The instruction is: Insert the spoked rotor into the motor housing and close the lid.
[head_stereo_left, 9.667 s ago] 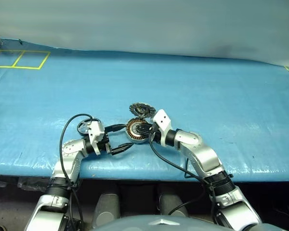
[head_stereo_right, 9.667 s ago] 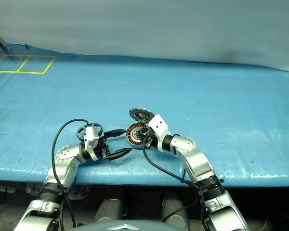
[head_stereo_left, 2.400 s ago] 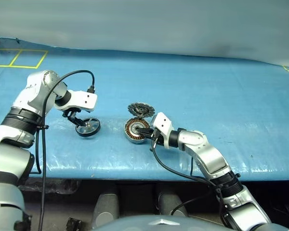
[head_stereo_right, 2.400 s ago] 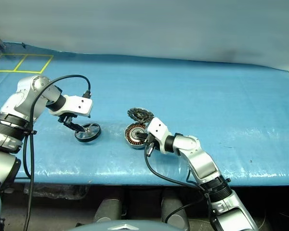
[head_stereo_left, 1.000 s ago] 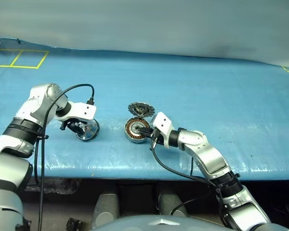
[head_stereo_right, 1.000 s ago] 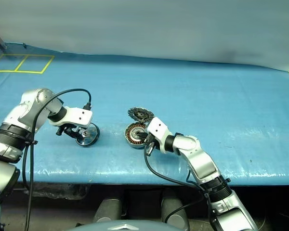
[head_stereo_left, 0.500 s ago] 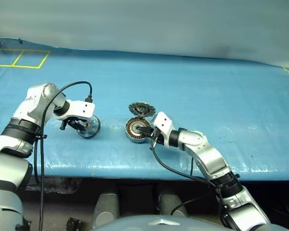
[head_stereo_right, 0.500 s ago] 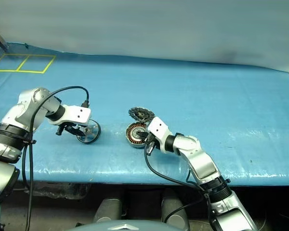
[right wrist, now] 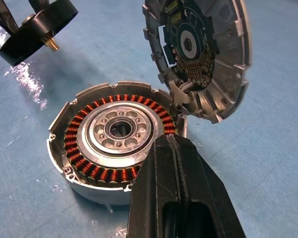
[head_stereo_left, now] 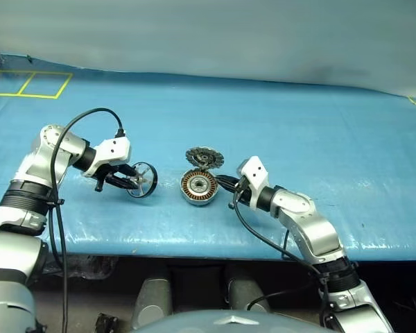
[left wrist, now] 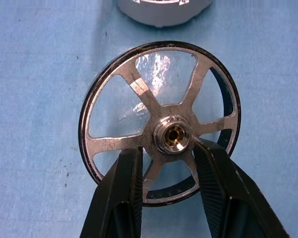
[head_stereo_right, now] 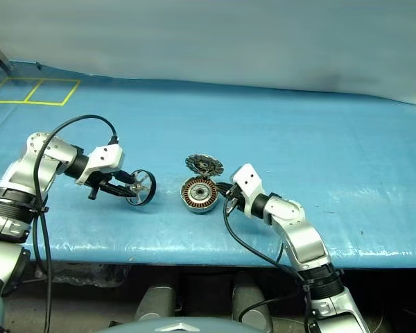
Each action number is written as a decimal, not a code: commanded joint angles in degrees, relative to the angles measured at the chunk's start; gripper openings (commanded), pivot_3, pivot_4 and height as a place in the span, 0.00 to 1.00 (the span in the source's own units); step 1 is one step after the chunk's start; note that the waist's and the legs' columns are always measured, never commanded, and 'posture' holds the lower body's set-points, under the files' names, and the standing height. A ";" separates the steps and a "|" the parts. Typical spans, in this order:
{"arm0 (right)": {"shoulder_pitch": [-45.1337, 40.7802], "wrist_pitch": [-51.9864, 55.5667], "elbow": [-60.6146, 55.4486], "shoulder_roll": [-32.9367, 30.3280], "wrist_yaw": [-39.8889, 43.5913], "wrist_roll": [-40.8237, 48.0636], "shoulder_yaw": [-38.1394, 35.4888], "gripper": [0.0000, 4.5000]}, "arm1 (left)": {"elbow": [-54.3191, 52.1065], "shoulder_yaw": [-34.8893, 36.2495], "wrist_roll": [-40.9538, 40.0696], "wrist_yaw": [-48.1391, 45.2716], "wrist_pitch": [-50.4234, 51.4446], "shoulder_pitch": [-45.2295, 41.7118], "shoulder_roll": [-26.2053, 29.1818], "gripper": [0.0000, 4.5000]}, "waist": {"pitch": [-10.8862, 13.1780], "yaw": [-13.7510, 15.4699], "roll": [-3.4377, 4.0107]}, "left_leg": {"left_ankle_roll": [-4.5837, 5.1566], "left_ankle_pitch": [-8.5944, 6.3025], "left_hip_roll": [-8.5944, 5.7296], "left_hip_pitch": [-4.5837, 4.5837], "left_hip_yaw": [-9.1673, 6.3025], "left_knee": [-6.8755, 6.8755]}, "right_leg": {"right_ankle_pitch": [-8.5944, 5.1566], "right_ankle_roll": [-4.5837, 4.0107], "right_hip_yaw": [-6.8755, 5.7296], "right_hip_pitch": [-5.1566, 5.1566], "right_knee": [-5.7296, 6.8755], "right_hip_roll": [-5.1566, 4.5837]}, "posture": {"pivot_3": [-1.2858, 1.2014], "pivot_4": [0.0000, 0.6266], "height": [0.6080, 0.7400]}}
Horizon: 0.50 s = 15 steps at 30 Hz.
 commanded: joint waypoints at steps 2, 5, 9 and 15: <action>1.36 -1.16 -2.34 -0.07 -0.56 0.71 -1.22 0.00 | -3.35 1.16 -2.31 -1.25 2.30 -1.51 -1.01 0.28 | 0.00 0.02 0.00 | 0.00 0.00 0.00 0.00 0.00 0.00 | 0.00 0.00 0.00 0.01 0.00 0.00 | 0.52 0.24 1.00; 2.39 -2.29 -2.65 -0.07 0.16 1.33 -0.99 0.00 | -3.96 0.53 -2.74 -2.33 2.78 -2.92 -2.37 0.28 | 0.00 0.01 0.00 | 0.00 0.00 0.00 0.00 0.00 0.00 | 0.00 0.00 0.00 0.00 0.00 0.01 | 0.52 0.24 1.00; 3.55 -5.05 -2.27 0.31 1.49 2.09 -0.88 0.00 | -4.46 -1.51 -2.89 -2.89 2.27 -4.61 -3.55 0.28 | 0.00 0.04 0.00 | 0.00 0.00 0.00 0.00 0.00 0.02 | 0.00 0.00 0.00 0.01 0.00 0.01 | 0.52 0.24 1.00; 5.34 -11.13 -1.05 0.35 3.36 1.40 0.03 0.00 | -2.31 -4.51 -3.22 -2.89 0.67 -8.49 -6.37 0.28 | 0.00 0.05 0.00 | 0.00 0.00 -0.01 0.01 0.00 0.02 | -0.01 0.01 0.01 0.01 0.00 0.01 | 0.52 0.24 1.00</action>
